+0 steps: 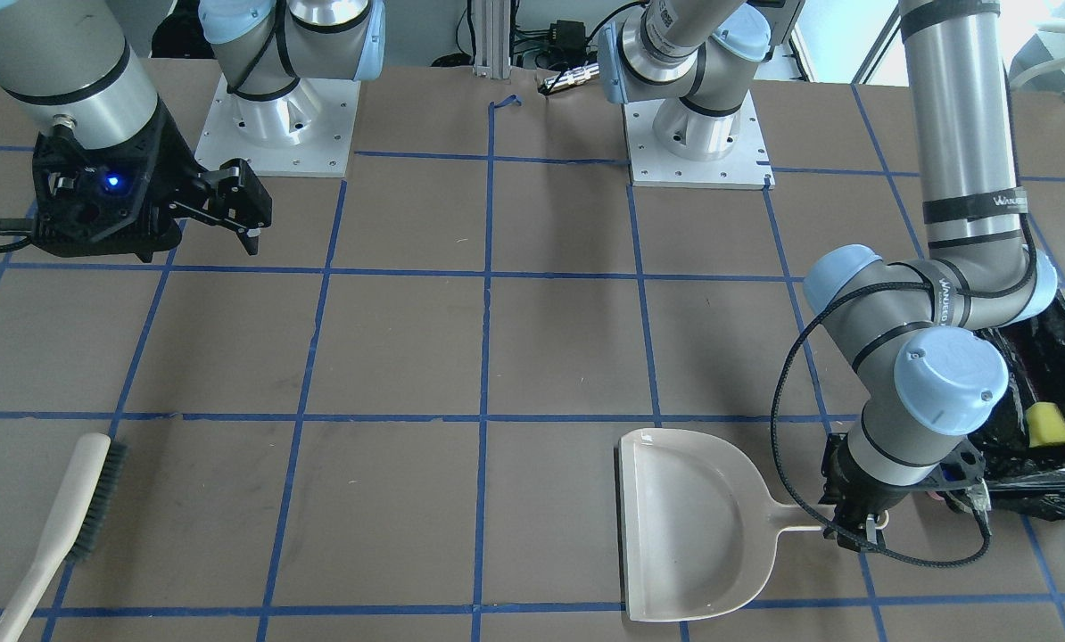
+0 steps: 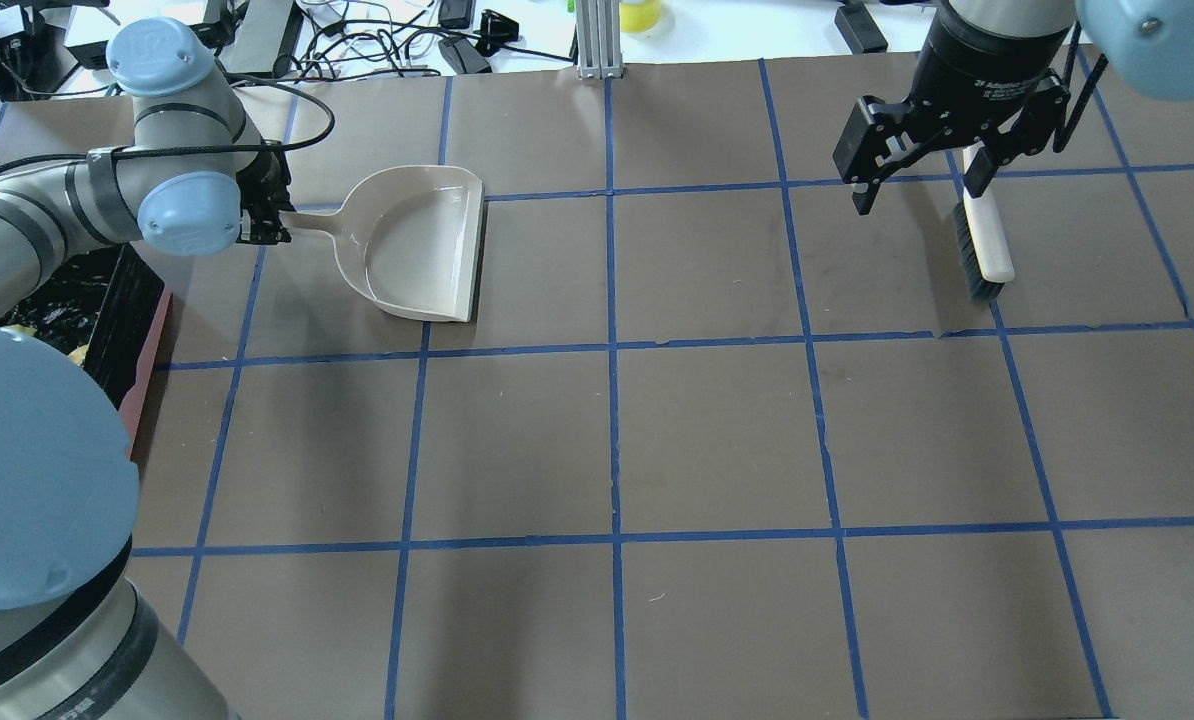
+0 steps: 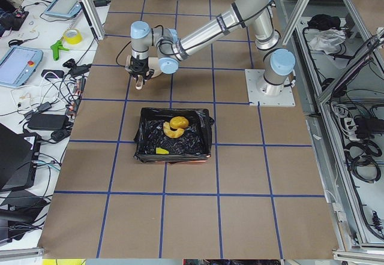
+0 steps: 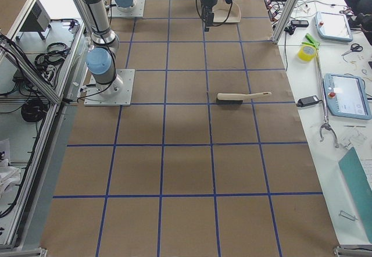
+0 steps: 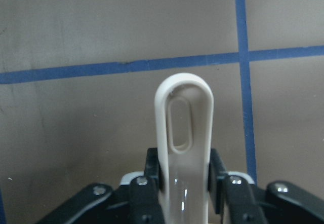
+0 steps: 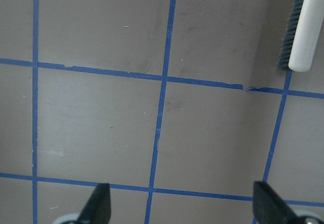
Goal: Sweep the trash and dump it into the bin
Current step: 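Lower the dustpan onto the table and open the left gripper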
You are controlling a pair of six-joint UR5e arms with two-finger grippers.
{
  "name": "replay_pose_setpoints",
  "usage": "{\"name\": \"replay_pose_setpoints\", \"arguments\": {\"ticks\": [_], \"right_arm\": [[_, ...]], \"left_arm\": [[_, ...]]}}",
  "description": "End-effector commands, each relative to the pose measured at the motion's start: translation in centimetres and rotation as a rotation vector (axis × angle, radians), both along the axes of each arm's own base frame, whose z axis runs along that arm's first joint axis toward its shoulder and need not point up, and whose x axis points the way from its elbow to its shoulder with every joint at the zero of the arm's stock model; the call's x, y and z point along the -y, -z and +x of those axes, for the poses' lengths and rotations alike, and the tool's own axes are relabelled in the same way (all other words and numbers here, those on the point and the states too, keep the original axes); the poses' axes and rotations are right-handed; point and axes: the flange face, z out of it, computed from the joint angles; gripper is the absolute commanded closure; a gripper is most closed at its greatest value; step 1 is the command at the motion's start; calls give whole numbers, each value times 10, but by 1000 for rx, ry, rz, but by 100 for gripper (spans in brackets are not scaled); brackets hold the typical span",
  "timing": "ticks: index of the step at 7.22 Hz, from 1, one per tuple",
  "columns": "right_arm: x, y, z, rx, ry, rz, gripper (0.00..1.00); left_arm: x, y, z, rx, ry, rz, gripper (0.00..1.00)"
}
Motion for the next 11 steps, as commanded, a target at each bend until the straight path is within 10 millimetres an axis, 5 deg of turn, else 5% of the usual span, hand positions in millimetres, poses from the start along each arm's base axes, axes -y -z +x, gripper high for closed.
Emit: {"name": "replay_pose_setpoints", "arguments": {"ticks": [1, 6, 7, 8, 10, 11], "right_arm": [[0, 0, 0, 0, 1, 0, 0], [0, 1, 0, 0, -1, 1, 0], [0, 1, 0, -1, -3, 1, 0], [0, 1, 0, -1, -1, 1, 0], [0, 1, 0, -1, -1, 1, 0], [0, 1, 0, -1, -1, 1, 0]], "left_arm": [[0, 2, 0, -2, 0, 4, 100], [0, 2, 0, -1, 19, 6, 96], [-1, 2, 0, -1, 11, 7, 50], [0, -1, 0, -2, 4, -2, 36], [-3, -13, -7, -14, 26, -11, 32], [-3, -35, -18, -90, 67, -60, 30]]}}
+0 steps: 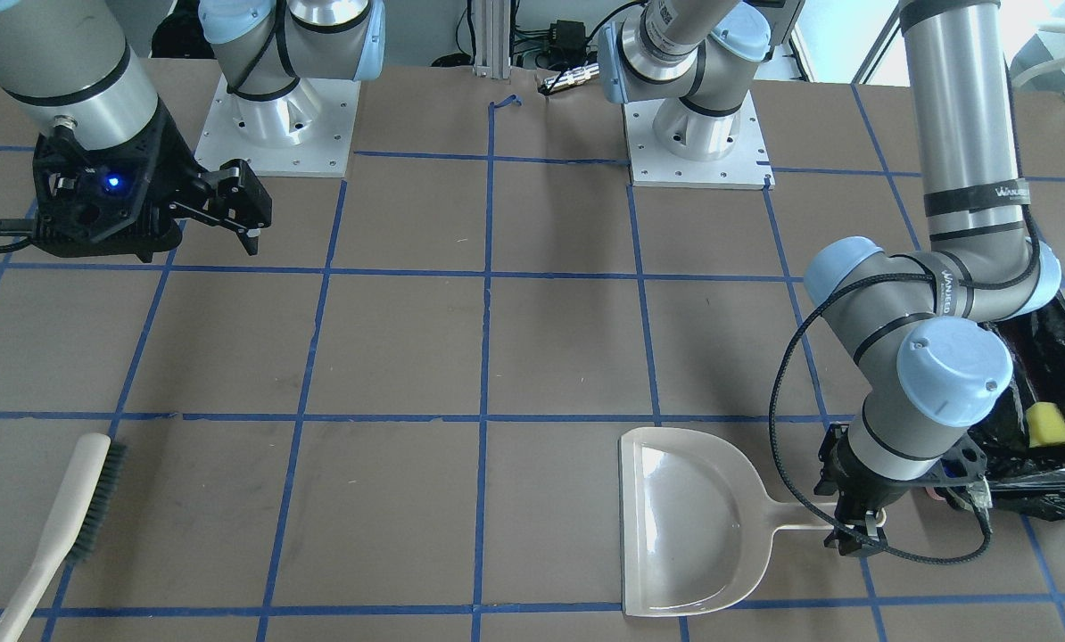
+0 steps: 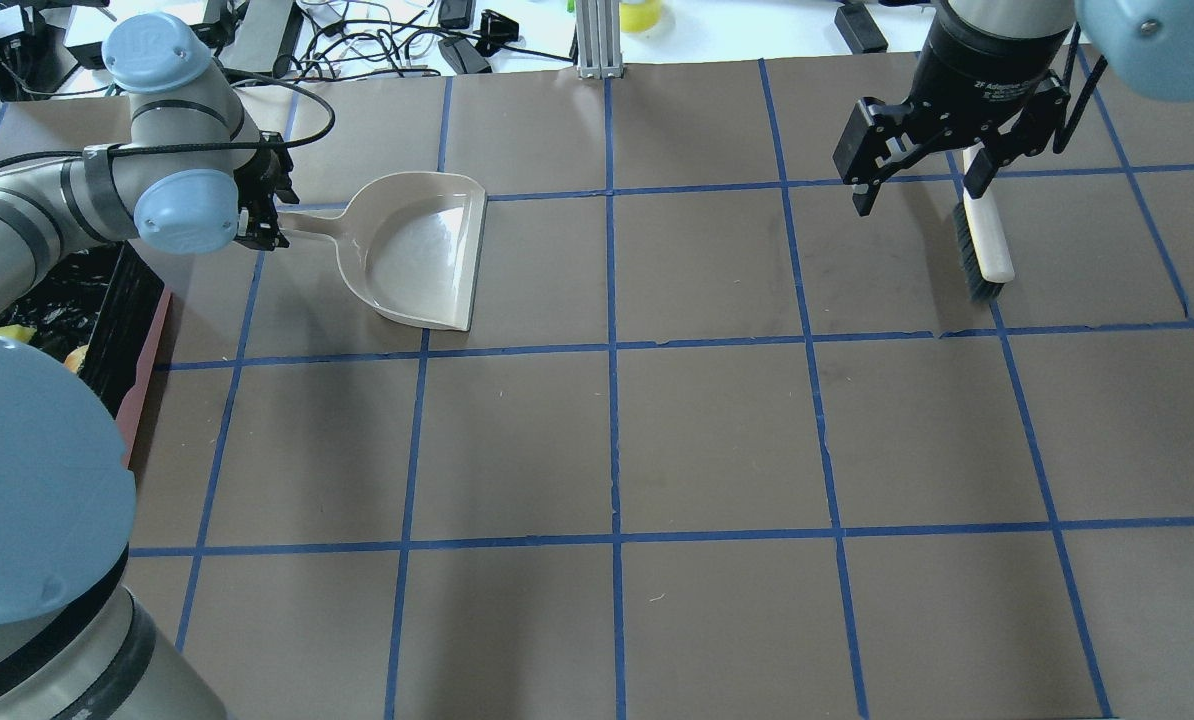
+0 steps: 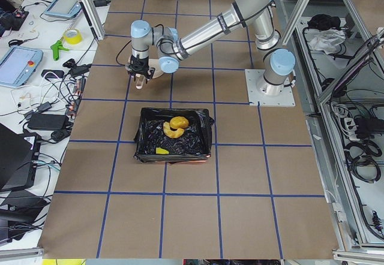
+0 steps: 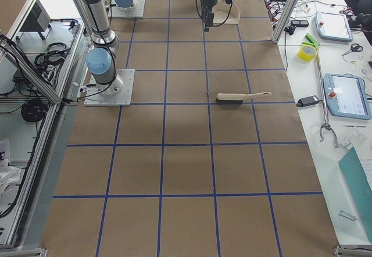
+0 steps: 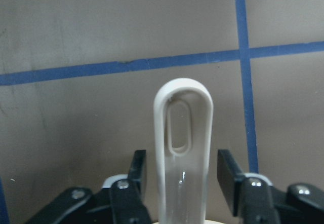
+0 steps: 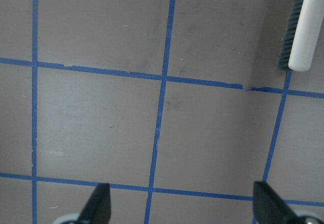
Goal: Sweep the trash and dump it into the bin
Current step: 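Lower the dustpan onto the table and open the left gripper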
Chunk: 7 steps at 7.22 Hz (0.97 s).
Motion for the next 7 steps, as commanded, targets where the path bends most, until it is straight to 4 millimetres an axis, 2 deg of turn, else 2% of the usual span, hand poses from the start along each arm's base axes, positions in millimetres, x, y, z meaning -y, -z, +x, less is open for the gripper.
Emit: {"name": "replay_pose_setpoints", "arguments": {"ticks": [1, 2, 3, 5, 6, 7], "right_arm": [[0, 0, 0, 0, 0, 0, 0], [0, 0, 0, 0, 0, 0, 0], [0, -1, 0, 0, 2, -2, 0], [0, -2, 0, -2, 14, -3, 0], [0, -5, 0, -2, 35, -11, 0], [0, -7, 0, -4, 75, -15, 0]], "left_arm": [[-1, -39, -16, -69, 141, -74, 30], [-5, -55, -23, -38, 248, -89, 30], [-10, -74, -39, -8, 341, -104, 30], [-27, -116, -72, 93, 594, -112, 22], [-32, -138, -75, 182, 814, -127, 6], [-38, -148, -79, 213, 955, -129, 0]]}}
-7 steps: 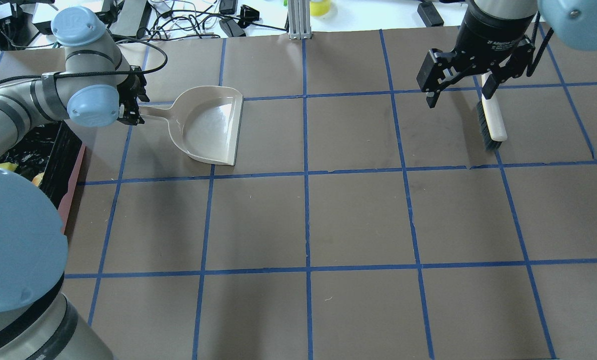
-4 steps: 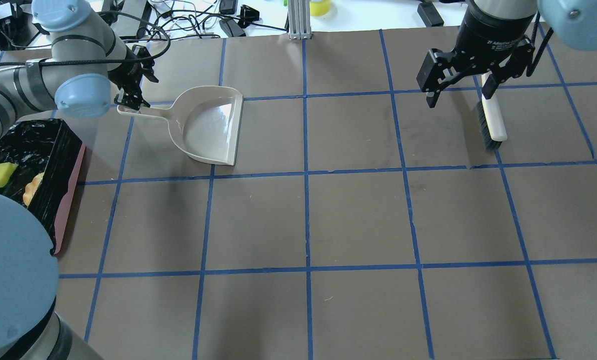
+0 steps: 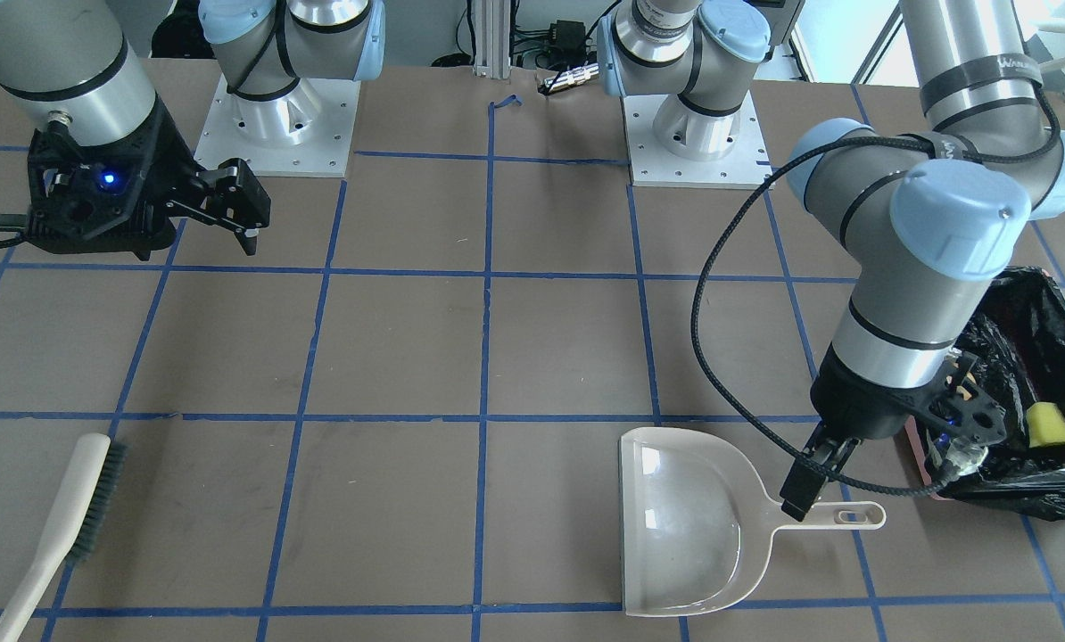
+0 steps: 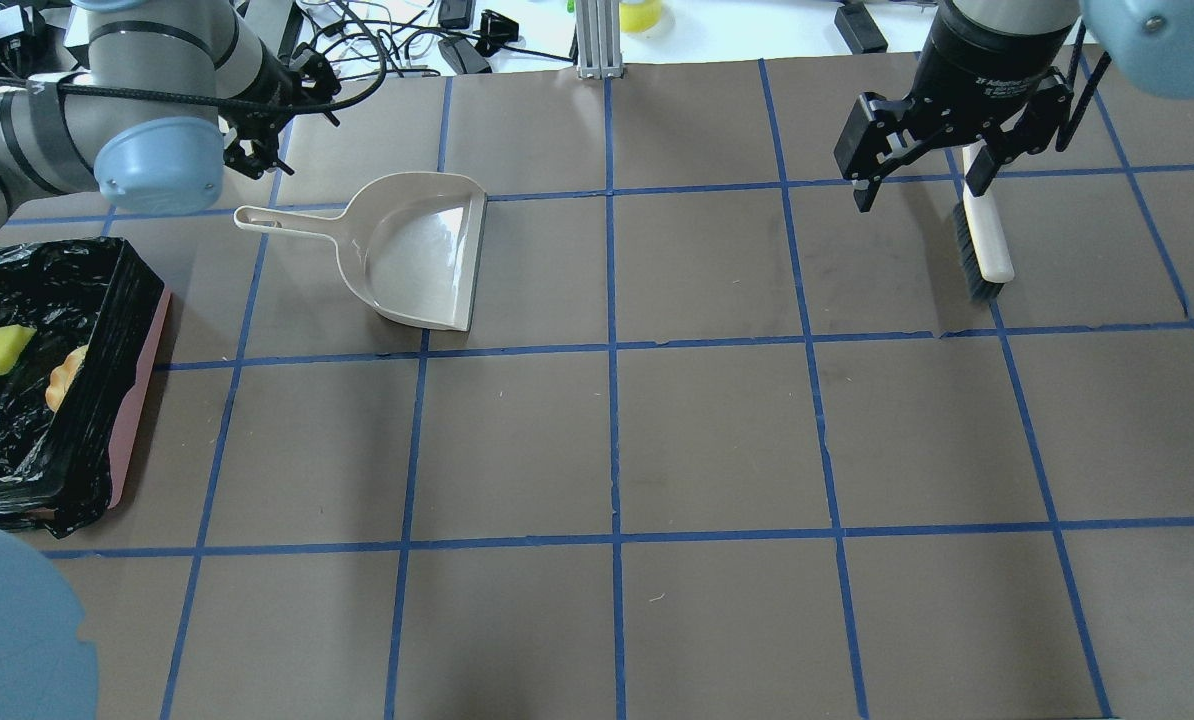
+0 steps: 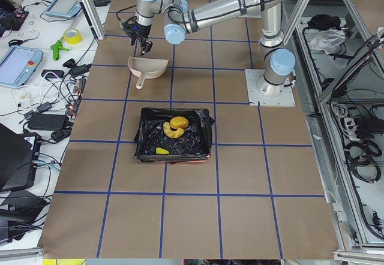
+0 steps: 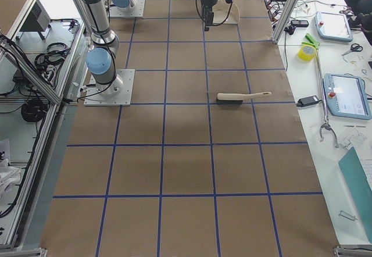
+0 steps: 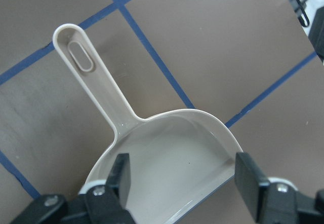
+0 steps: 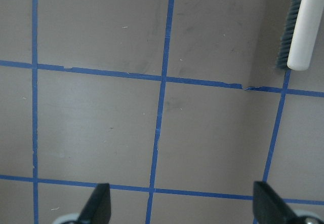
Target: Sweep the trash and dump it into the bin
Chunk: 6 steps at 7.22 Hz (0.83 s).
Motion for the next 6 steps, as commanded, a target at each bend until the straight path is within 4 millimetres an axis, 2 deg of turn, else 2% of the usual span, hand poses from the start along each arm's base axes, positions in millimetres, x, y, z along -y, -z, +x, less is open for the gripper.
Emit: {"name": "replay_pose_setpoints", "arguments": {"ticks": [1, 2, 4, 5, 6], "right_arm": [[-1, -5, 0, -2, 62, -13, 0], [-1, -4, 0, -3, 73, -11, 0], [-1, -4, 0, -3, 73, -11, 0], [-1, -4, 0, -4, 73, -8, 0], [-1, -4, 0, -3, 73, -9, 0]], "left_arm": [[-11, -17, -11, 35, 262, 14, 0], [-21, -17, -6, 54, 383, 93, 0], [-48, -52, -9, 43, 485, 223, 0], [-66, -74, -14, 90, 518, 230, 0], [-80, -77, -14, 90, 508, 294, 0]]}}
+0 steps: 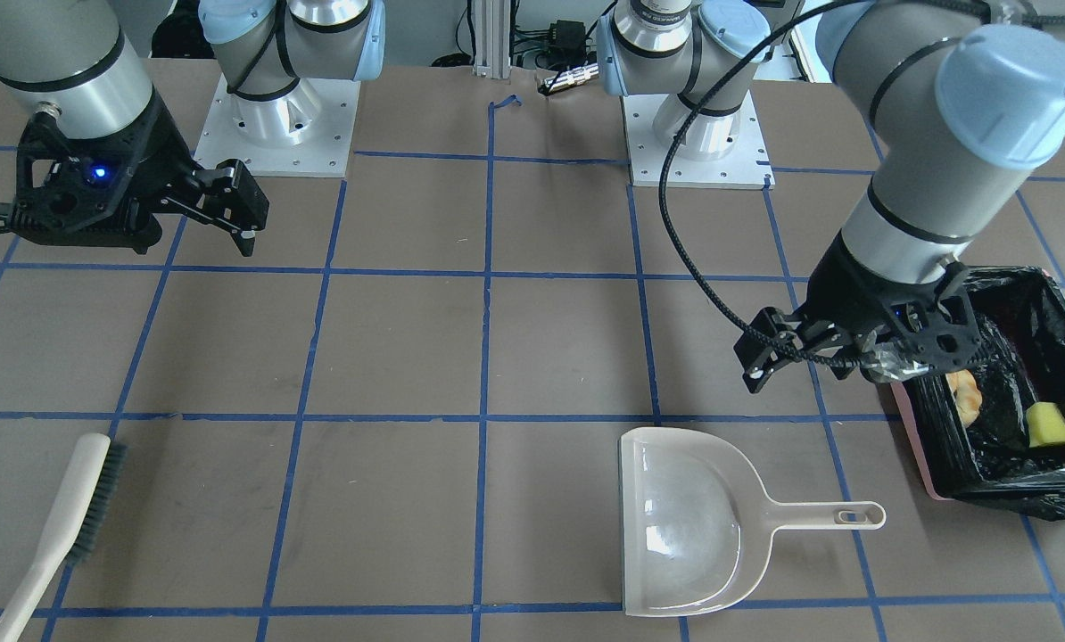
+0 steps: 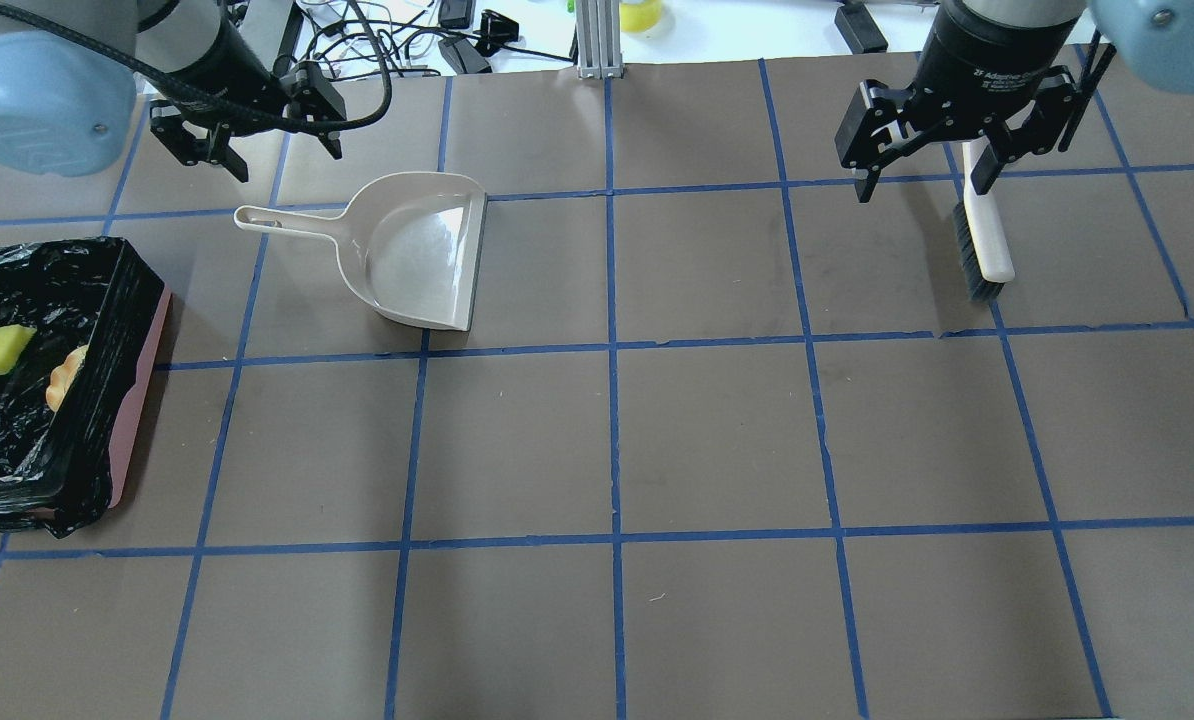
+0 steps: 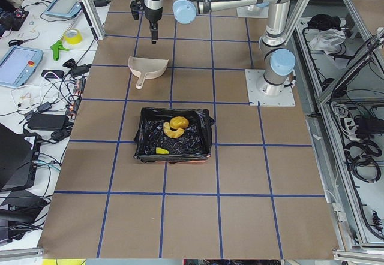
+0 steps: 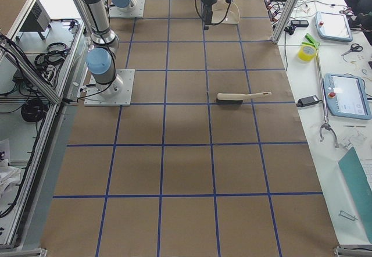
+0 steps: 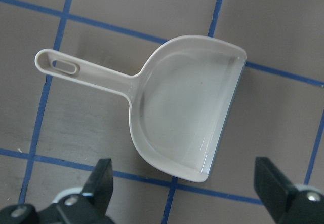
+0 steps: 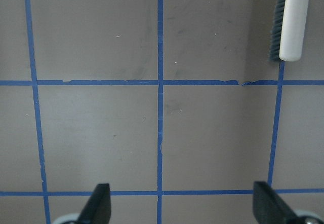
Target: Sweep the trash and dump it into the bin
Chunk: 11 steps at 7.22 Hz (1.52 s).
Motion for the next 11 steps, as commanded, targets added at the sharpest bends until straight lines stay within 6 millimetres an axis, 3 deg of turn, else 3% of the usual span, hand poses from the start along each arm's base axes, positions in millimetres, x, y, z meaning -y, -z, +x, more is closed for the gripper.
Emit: {"name": "replay_pose_setpoints", "arguments": {"ticks": [1, 2, 5, 6, 8, 11], "right_arm": [[0, 1, 0, 1, -1, 2, 0], [0, 1, 0, 1, -1, 2, 0], [0, 3, 0, 1, -3, 5, 0], [0, 3, 0, 1, -3, 5, 0], [0, 2, 0, 1, -3, 3, 0], [0, 2, 0, 1, -3, 3, 0]], "left_arm": [[-26, -23, 5, 93, 11, 47, 0], [-38, -23, 10, 156, 16, 65, 0], [-54, -30, 1, 105, 39, 76, 0], [-54, -27, -14, 52, 60, 74, 0], [-73, -23, -46, 68, 121, 90, 0], [-79, -24, -47, 66, 124, 87, 0]]}}
